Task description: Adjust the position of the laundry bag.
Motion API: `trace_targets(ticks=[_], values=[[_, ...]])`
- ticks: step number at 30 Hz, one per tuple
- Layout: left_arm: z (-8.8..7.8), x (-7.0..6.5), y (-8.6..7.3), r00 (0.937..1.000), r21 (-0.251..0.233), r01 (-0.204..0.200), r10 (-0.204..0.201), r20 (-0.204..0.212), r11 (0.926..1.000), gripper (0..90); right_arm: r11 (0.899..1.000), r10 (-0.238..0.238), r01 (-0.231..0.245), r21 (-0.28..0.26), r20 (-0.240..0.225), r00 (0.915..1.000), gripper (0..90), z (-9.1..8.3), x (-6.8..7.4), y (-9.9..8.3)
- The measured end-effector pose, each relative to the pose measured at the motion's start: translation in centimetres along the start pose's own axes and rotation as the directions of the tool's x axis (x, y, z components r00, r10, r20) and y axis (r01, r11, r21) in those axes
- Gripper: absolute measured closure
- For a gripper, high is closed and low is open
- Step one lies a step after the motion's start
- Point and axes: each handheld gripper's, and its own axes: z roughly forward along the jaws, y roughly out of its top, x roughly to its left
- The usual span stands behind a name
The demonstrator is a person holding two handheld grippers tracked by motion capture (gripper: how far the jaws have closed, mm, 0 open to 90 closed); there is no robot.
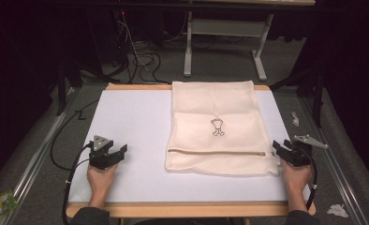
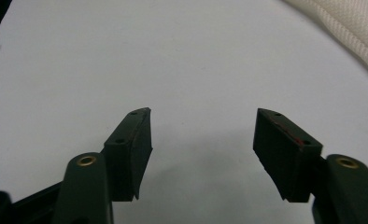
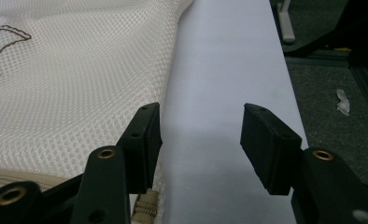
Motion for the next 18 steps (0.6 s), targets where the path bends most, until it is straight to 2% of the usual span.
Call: trace_targets(ticks=[3,5,7,10,16,18], values=[[0.0,-0.2,0.1,0.9993,-0.007,0.028,-0.028,0.025,0.9996,38.4,1.0,0.003,-0.004,-0.021,-0.019,0.9998,49.1,-0.3,0.0,0.1],[-0.1,-0.5,0.2,0.9984,-0.012,0.038,-0.037,0.042,0.9992,38.5,1.0,0.0,0.0,-0.016,-0.025,0.9997,49.6,-0.4,0.0,0.1],[-0.2,-1.1,0.5,0.9984,-0.011,0.018,-0.018,0.054,0.9998,38.5,1.0,-0.013,0.013,-0.001,-0.027,0.9996,50.0,-0.5,0.0,0.2],[-0.4,-2.0,1.1,0.9973,-0.008,-0.016,0.017,0.072,0.9998,38.1,1.0,-0.015,0.015,-0.011,-0.044,0.9989,51.2,-1.0,0.2,0.3],[-0.6,-3.5,1.6,0.9921,-0.007,-0.008,0.009,0.125,0.9999,38.0,1.0,-0.024,0.023,-0.005,-0.065,0.9976,52.8,-1.5,0.5,0.5],[-0.5,-3.9,1.7,0.9901,0.01,-0.016,0.014,0.14,0.9998,37.8,0.999,-0.035,0.034,-0.006,-0.084,0.9958,54.5,-1.8,0.7,0.5]])
